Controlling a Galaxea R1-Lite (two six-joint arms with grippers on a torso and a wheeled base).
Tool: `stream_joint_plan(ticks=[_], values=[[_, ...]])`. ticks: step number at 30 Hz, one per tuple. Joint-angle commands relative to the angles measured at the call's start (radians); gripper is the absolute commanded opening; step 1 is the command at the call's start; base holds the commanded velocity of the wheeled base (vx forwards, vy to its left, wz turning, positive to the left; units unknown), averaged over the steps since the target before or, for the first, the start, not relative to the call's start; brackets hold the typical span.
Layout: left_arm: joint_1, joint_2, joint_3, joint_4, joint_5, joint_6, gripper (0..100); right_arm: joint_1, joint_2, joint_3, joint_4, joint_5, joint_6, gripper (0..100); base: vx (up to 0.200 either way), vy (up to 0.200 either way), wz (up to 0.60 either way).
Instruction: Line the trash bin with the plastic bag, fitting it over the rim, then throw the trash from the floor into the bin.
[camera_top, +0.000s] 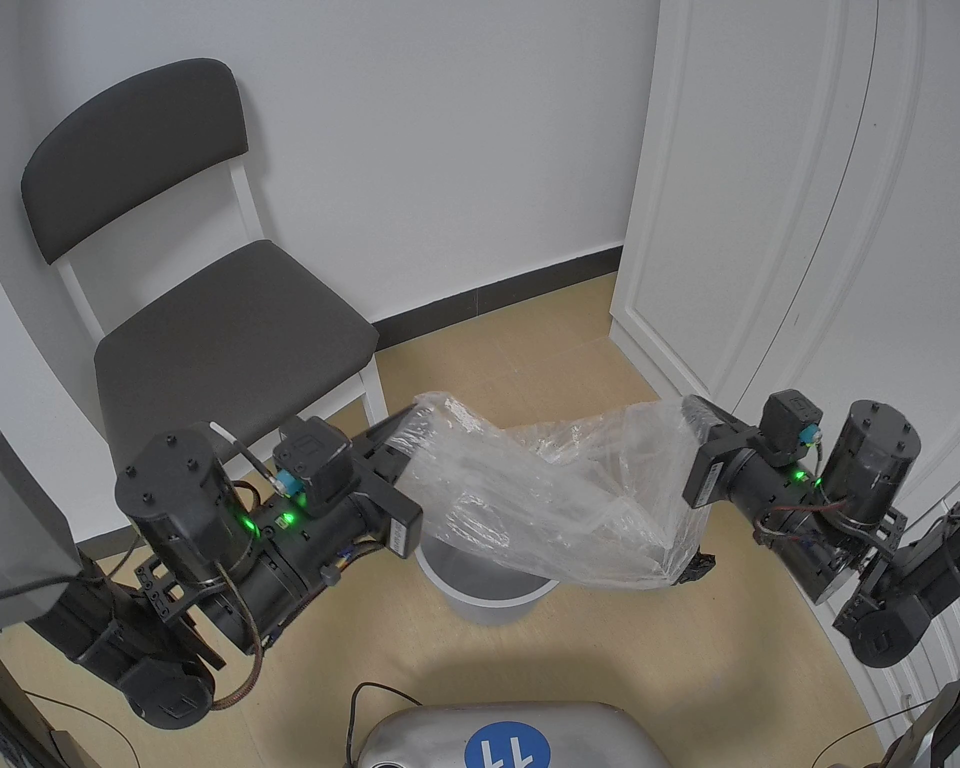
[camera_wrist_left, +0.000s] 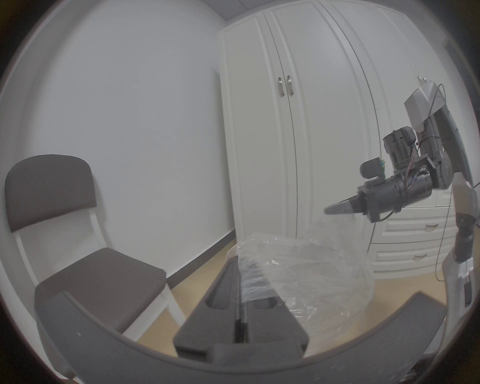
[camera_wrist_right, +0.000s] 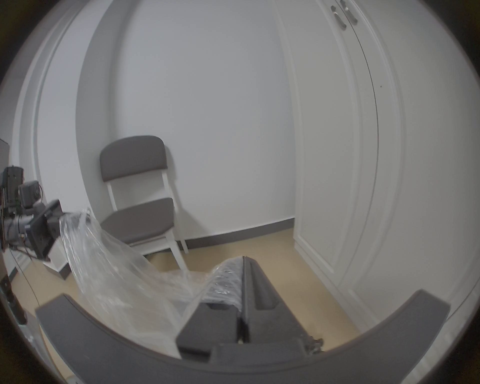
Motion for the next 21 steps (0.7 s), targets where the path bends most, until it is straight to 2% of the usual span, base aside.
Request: stream_joint_plan(ticks=[1, 6, 14, 21], values=[[-0.062, 0.073, -0.01, -0.031, -0.001, -0.011, 0, 0.076, 0.167, -0.002, -0.109, 0.005, 0.043, 0, 0.0, 0.0, 0.0], [-0.096, 0.123, -0.057, -0.031, 0.0, -0.088, 0, 0.154, 0.182, -0.011, -0.117, 0.011, 0.126, 0, 0.0, 0.0, 0.0], [-0.077, 0.165, -0.07, -0.031, 0.0, -0.1, 0, 0.157, 0.213, -0.026, -0.126, 0.014, 0.138, 0, 0.0, 0.0, 0.0], [-0.022, 0.231, -0.12, -0.031, -0.003, -0.138, 0, 0.149, 0.255, -0.055, -0.132, 0.014, 0.181, 0, 0.0, 0.0, 0.0]])
